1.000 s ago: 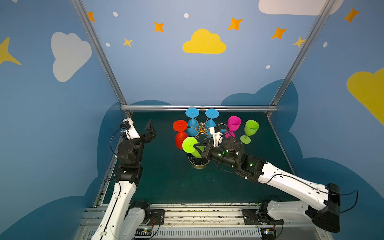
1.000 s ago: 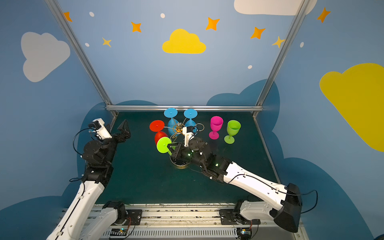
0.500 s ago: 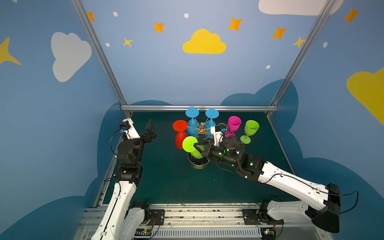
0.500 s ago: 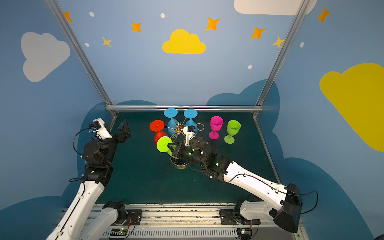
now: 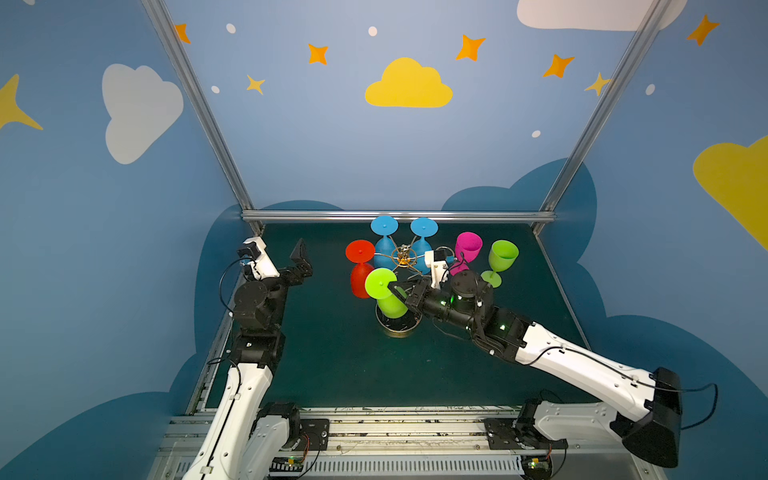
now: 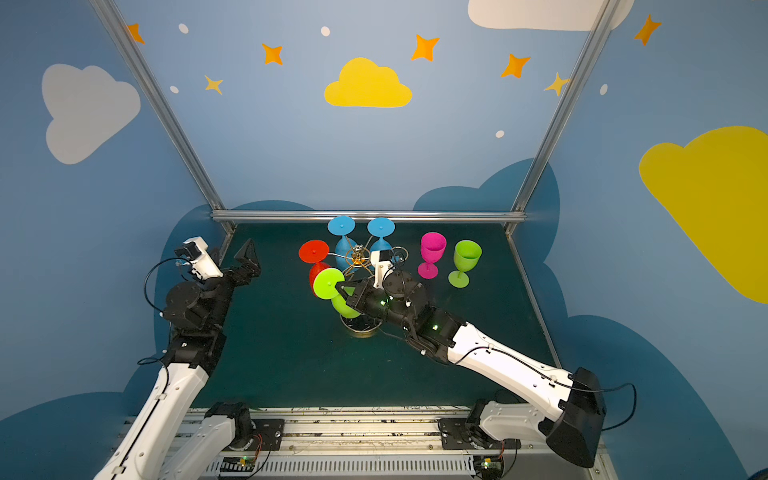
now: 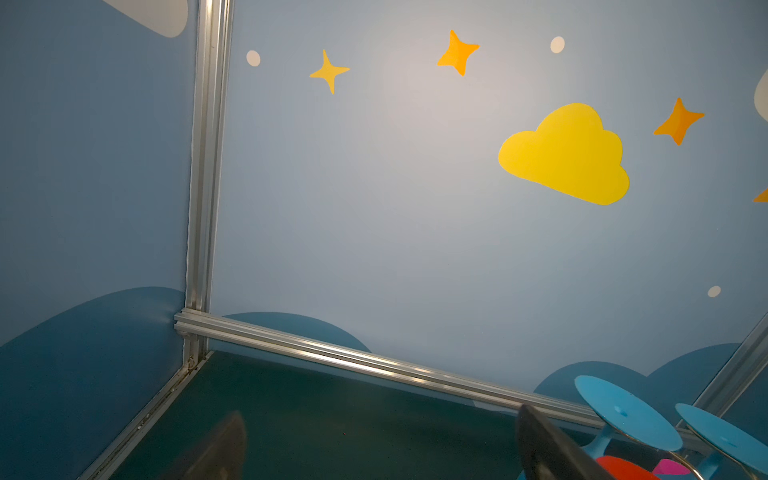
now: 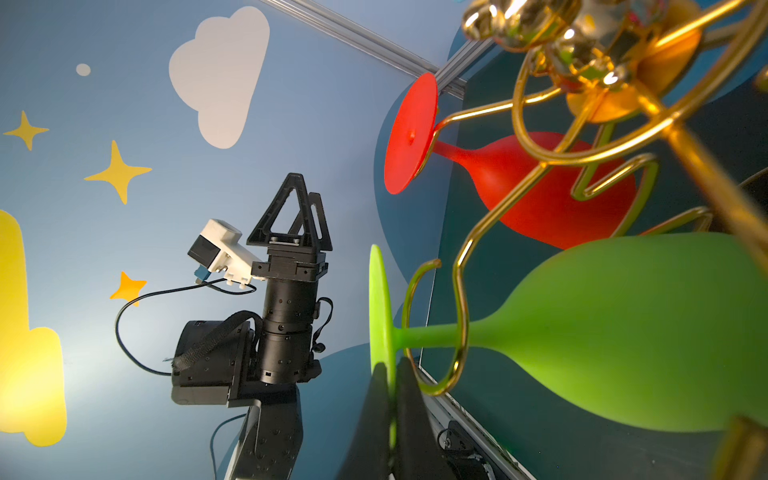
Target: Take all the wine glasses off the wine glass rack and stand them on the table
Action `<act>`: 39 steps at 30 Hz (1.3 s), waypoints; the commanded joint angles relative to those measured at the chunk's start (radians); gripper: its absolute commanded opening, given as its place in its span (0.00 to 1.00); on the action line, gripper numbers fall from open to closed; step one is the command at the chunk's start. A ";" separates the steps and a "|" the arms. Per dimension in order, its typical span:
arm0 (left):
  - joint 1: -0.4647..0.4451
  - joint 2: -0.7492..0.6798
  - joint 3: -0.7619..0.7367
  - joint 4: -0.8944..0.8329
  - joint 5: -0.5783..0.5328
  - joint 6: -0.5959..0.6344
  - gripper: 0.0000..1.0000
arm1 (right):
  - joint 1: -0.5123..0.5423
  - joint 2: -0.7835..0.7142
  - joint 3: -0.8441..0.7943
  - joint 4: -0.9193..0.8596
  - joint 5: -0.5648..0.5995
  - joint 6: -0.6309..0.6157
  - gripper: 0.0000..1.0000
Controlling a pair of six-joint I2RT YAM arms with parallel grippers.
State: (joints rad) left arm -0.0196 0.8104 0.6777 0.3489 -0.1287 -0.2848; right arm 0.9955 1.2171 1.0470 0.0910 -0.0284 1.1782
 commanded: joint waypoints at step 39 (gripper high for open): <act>-0.006 -0.022 -0.006 0.009 -0.017 0.009 1.00 | -0.032 -0.011 0.029 0.096 0.031 0.070 0.00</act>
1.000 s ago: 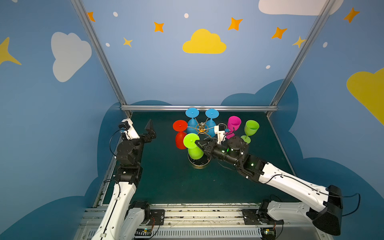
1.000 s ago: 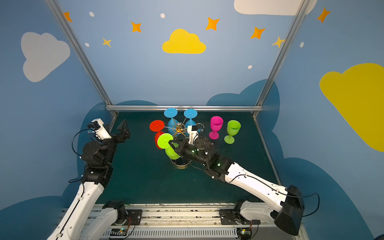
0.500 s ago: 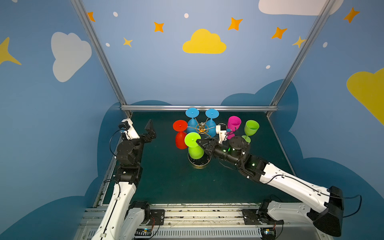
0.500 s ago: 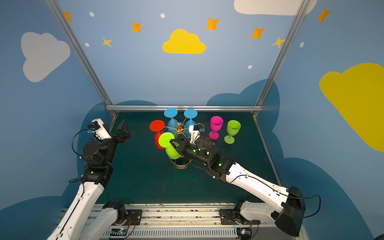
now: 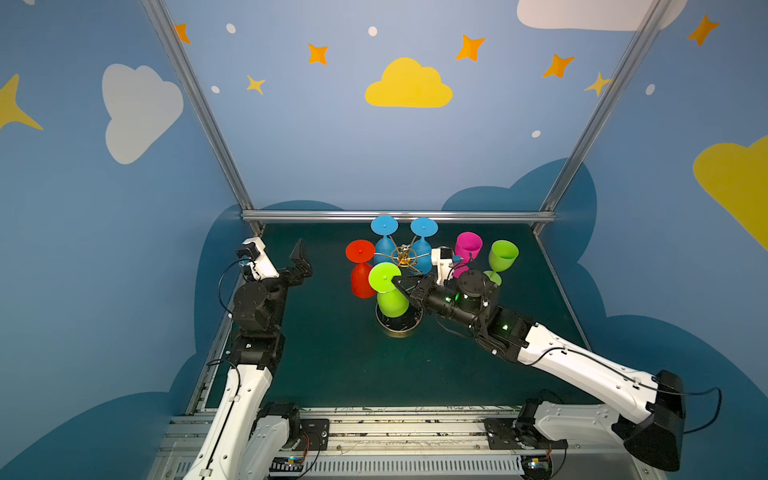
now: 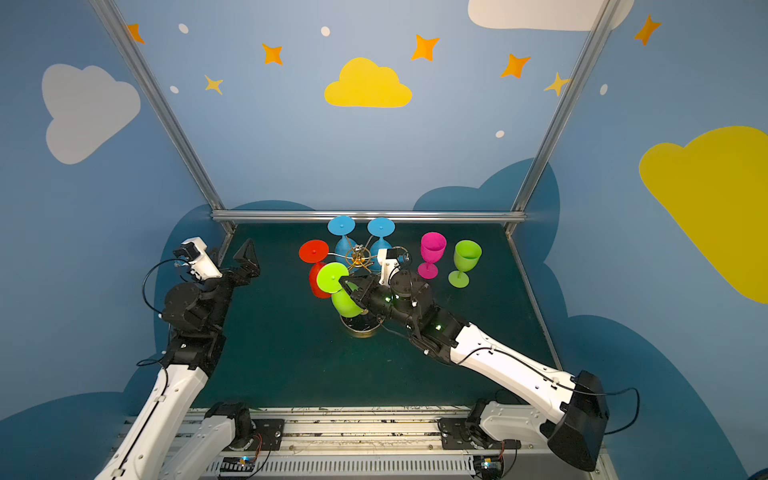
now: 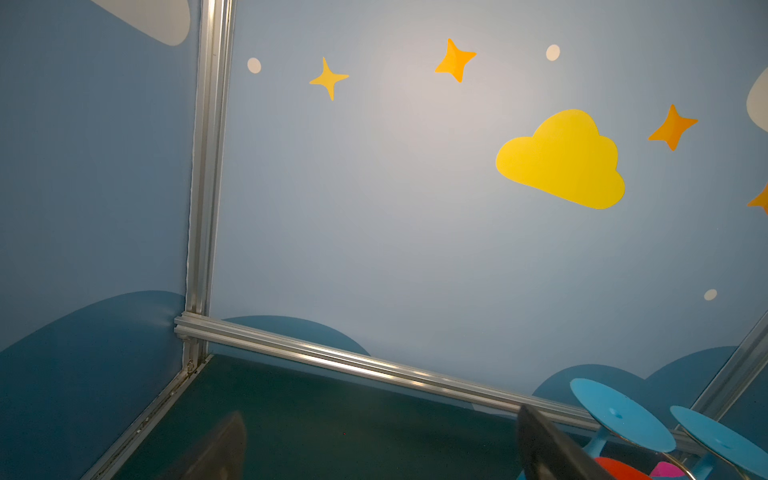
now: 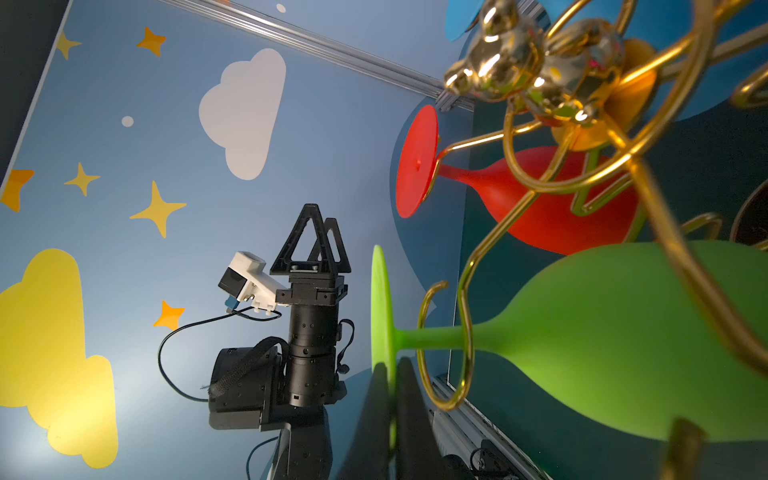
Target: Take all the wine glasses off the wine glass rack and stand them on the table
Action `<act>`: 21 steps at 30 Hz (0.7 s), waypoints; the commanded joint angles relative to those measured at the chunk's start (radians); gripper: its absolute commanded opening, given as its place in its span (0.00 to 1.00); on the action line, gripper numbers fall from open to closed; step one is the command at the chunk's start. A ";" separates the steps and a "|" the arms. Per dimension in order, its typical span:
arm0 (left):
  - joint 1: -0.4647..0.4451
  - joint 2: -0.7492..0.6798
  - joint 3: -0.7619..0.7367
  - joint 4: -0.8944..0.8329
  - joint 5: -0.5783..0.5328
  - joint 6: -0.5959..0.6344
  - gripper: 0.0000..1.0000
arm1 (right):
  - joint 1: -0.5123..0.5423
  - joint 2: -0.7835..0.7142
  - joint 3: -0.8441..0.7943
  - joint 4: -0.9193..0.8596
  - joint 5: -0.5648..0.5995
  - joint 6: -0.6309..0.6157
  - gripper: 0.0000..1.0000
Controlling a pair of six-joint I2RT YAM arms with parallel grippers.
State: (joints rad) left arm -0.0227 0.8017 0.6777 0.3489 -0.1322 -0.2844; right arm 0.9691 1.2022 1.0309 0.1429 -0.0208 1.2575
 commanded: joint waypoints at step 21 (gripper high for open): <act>-0.009 -0.022 -0.006 0.007 -0.020 0.017 1.00 | -0.006 0.032 0.084 0.034 0.029 0.014 0.00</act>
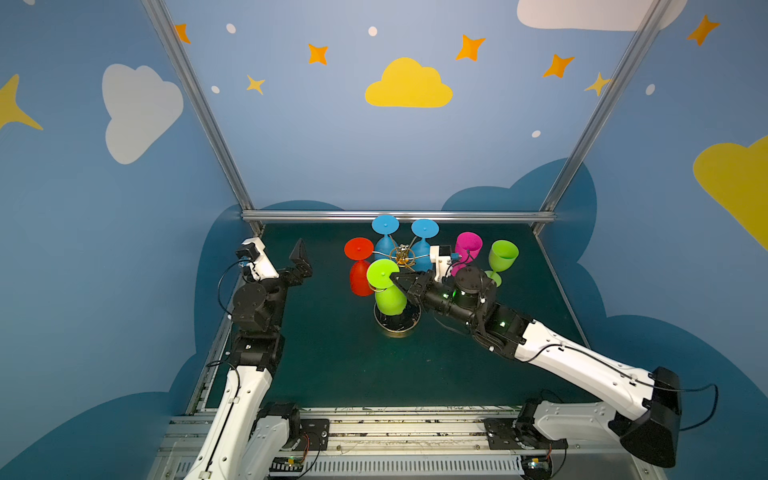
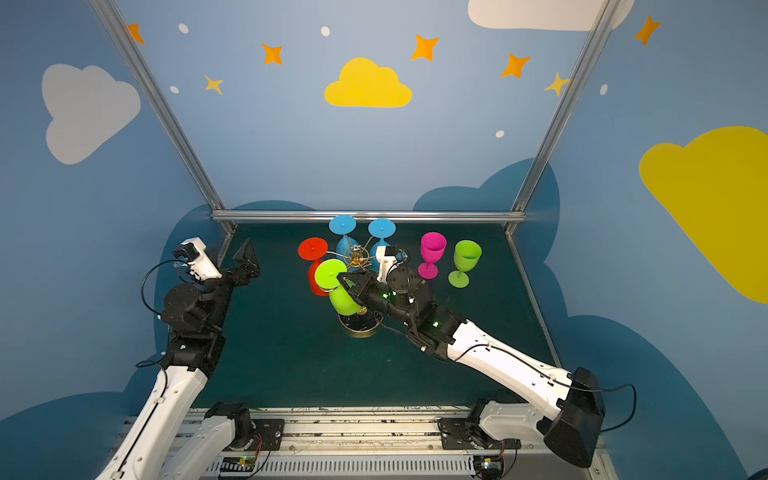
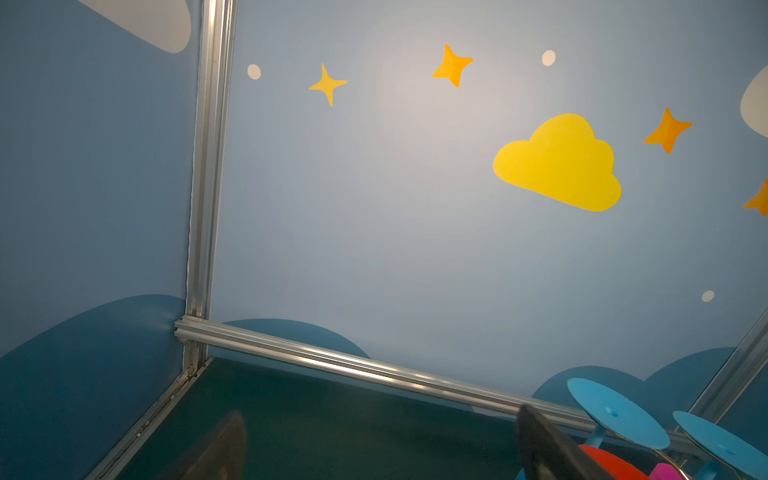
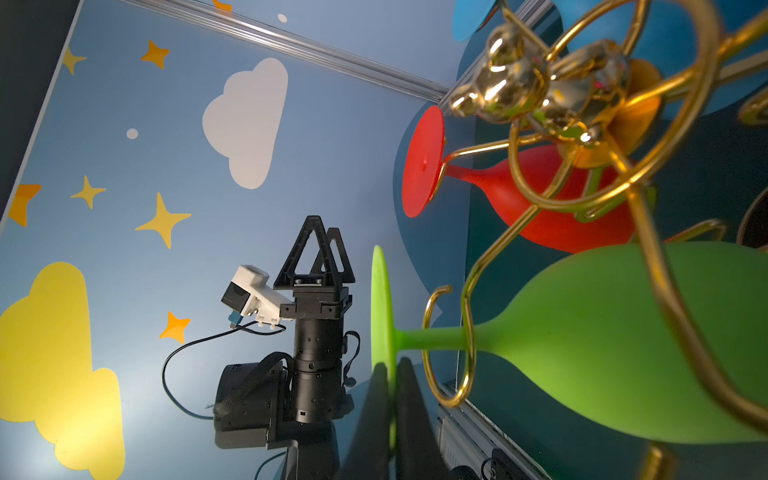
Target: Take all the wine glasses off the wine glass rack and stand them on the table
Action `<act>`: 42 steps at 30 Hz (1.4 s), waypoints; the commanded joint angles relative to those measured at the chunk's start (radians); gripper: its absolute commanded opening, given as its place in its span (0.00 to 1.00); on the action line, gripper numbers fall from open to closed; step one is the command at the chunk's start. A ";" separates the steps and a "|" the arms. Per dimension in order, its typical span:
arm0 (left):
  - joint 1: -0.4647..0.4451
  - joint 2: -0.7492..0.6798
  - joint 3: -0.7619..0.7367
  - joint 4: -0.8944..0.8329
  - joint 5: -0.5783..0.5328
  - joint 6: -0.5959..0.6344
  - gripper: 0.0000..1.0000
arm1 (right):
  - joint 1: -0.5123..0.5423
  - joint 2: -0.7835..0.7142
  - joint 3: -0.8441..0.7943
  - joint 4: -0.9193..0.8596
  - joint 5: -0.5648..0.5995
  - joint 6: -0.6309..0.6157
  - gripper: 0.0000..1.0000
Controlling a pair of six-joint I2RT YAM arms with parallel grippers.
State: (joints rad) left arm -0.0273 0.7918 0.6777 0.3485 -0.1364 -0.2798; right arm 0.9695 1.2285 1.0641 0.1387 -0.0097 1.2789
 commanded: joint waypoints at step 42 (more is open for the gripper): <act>0.163 0.033 0.318 -0.472 1.240 -0.679 0.53 | -0.026 0.032 0.090 0.024 -0.117 -0.118 0.00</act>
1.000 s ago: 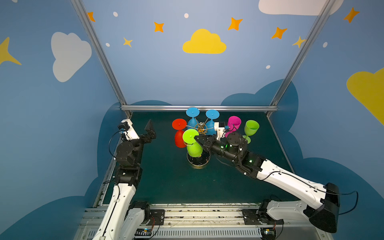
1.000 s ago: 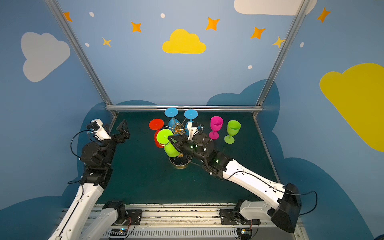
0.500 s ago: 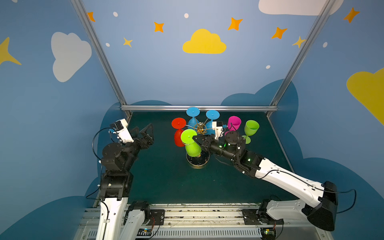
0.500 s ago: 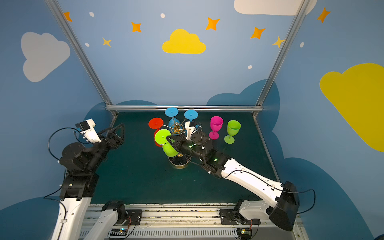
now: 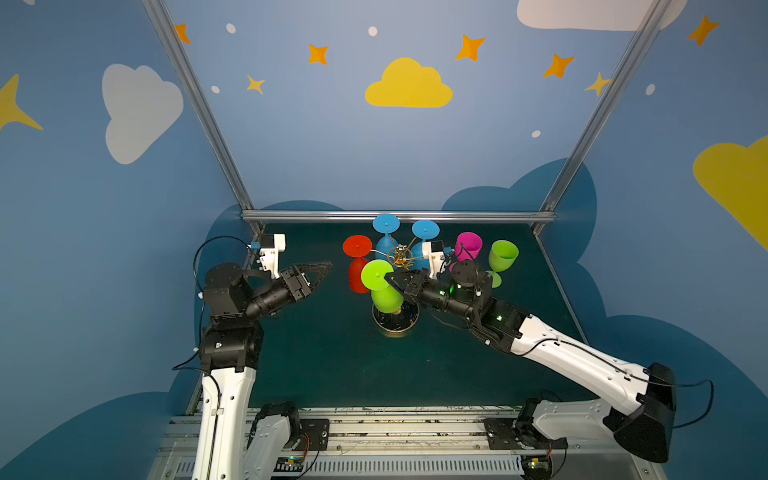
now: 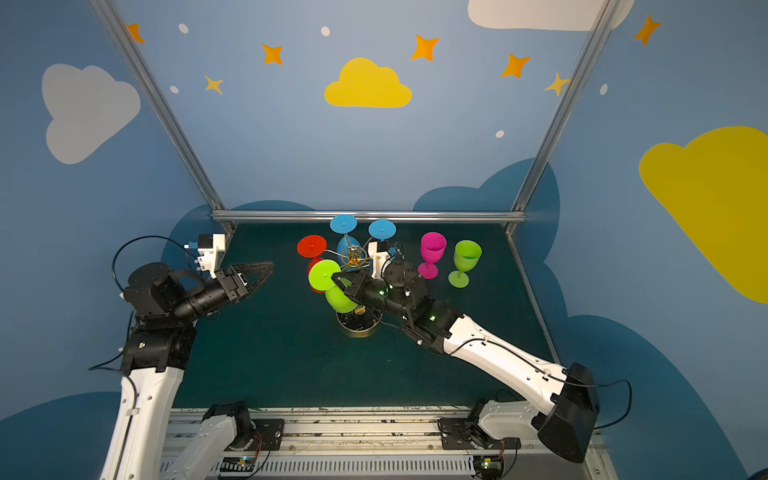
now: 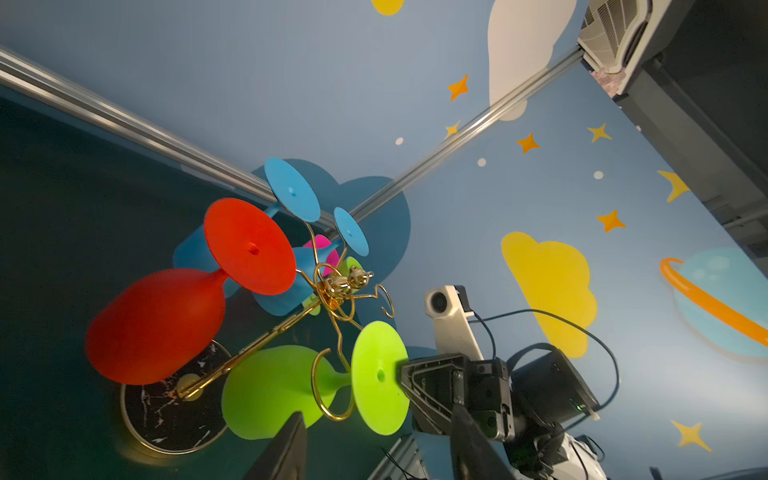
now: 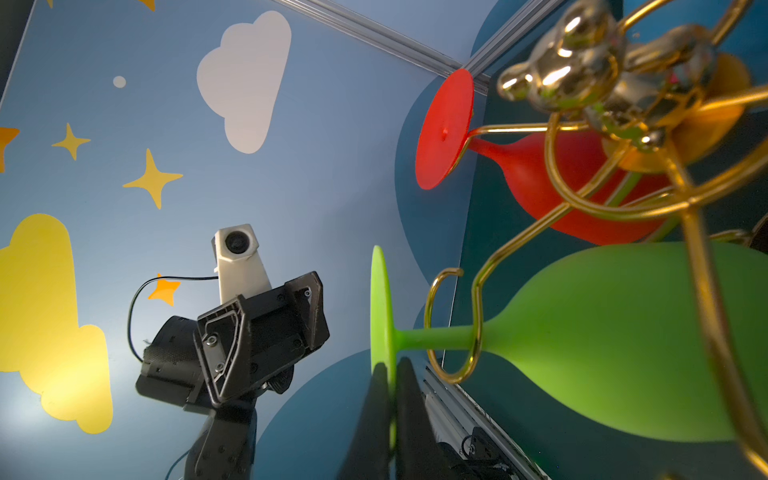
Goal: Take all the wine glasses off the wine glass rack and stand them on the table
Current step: 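Reach the left gripper toward the glass base while the right gripper holds it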
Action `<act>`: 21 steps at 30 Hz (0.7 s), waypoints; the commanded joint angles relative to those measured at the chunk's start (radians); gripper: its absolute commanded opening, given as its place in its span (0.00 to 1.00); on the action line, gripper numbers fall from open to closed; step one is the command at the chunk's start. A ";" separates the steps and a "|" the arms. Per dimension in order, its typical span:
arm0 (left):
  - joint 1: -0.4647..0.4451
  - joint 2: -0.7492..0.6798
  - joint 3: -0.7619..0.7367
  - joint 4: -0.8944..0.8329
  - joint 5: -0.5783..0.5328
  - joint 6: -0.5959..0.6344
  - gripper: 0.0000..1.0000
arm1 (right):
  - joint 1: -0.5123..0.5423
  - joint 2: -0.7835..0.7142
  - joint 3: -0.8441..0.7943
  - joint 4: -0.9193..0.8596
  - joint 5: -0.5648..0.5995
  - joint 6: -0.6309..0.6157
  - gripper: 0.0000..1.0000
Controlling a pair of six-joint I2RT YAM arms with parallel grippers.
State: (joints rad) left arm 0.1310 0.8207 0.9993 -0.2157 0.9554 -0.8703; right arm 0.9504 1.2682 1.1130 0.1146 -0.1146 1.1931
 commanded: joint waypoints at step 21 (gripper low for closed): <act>-0.186 0.154 -0.011 0.086 0.210 -0.028 0.48 | -0.007 0.035 0.070 0.044 -0.071 -0.079 0.00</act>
State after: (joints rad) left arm -0.0311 0.9733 0.9852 -0.1440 1.1770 -0.9237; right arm 0.9504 1.2976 1.1454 0.1074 -0.1776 1.1442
